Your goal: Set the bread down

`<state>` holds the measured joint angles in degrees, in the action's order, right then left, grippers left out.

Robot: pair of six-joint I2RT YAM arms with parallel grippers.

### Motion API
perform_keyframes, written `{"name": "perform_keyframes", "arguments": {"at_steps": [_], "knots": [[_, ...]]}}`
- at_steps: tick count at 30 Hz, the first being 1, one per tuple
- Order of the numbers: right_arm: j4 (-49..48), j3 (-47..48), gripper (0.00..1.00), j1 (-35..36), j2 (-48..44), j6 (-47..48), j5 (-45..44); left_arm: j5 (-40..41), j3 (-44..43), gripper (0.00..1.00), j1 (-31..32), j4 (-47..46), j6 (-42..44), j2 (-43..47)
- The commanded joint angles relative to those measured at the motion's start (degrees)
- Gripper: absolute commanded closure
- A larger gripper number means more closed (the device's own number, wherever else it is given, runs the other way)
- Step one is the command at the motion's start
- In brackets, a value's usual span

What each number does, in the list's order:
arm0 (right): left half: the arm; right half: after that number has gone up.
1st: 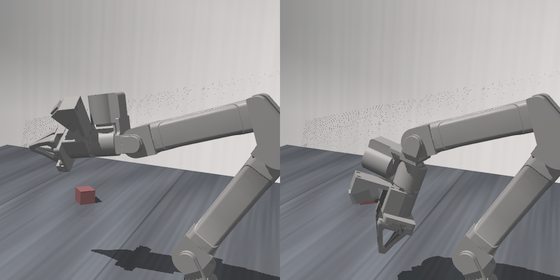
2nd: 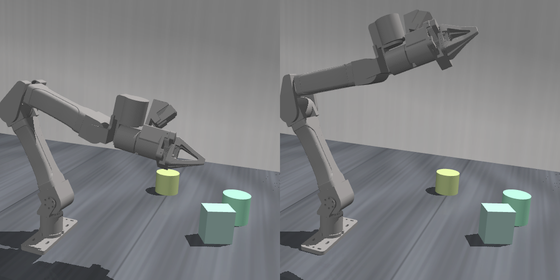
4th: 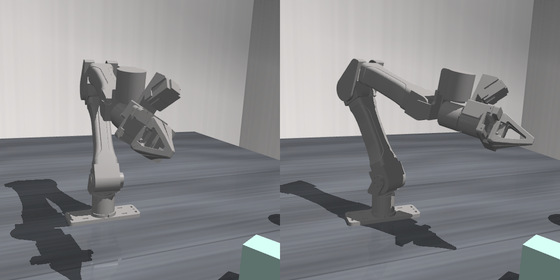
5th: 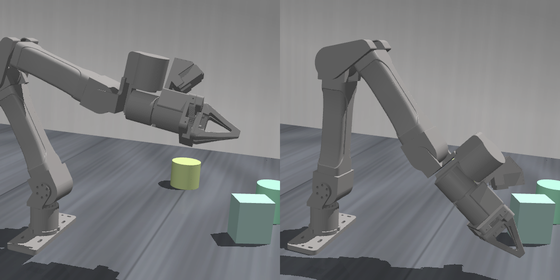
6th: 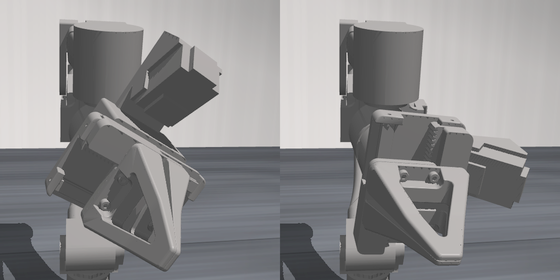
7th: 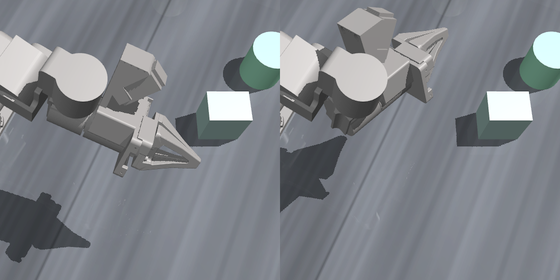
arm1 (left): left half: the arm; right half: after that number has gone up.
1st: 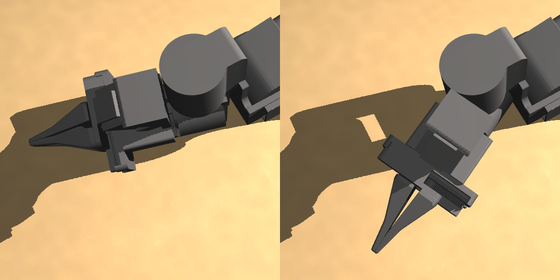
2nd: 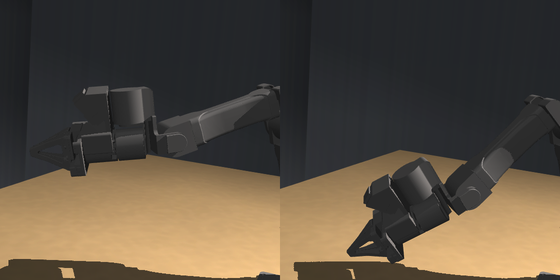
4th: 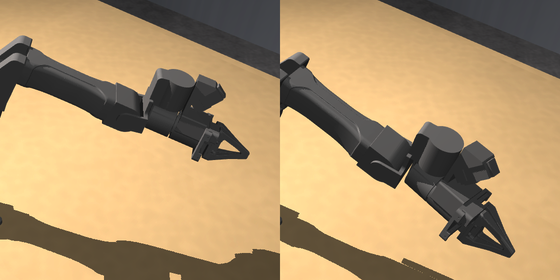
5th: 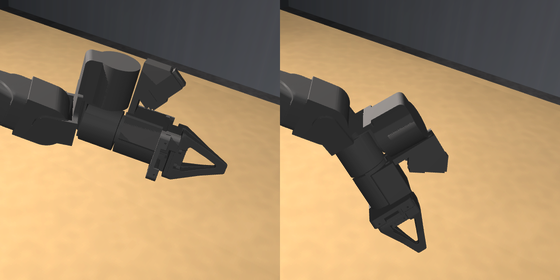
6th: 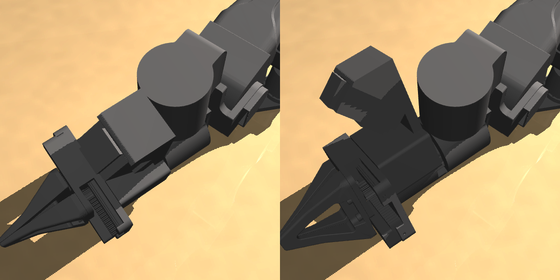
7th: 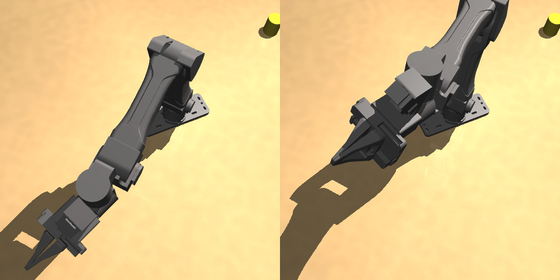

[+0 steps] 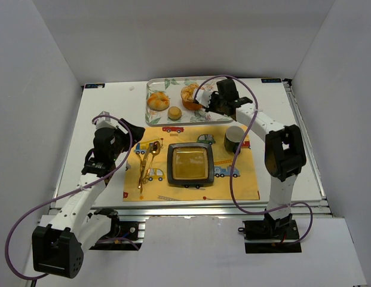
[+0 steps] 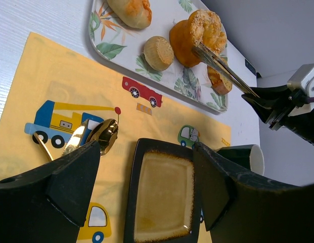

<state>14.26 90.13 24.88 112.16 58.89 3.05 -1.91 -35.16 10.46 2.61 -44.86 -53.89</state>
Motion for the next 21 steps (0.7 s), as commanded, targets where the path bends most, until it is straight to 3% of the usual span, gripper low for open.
{"name": "perform_keyframes", "arguments": {"at_steps": [1, 5, 9, 15, 21], "knots": [[0.33, 2.69, 0.93, -0.18, -2.46, -0.44, 2.30, 0.51, -0.18, 0.17, -0.09, 0.29, 0.04, 1.51], [0.77, 1.37, 1.00, -1.42, -7.82, -3.34, 6.35, 0.68, -0.61, 0.17, -0.09, 0.73, 0.21, 1.86], [2.51, -3.54, 1.00, -1.51, -17.99, -5.19, 14.84, 0.77, -1.05, 0.17, -0.09, 0.81, 0.30, 1.94], [9.99, -17.60, 1.00, -1.24, -33.37, -4.58, 26.64, 1.12, -1.93, 0.17, -0.09, 1.78, 0.92, 1.94], [18.96, -29.47, 0.96, -0.72, -43.84, 0.08, 28.50, 1.12, -2.11, 0.17, -0.09, 2.22, 1.18, 1.86]]}}
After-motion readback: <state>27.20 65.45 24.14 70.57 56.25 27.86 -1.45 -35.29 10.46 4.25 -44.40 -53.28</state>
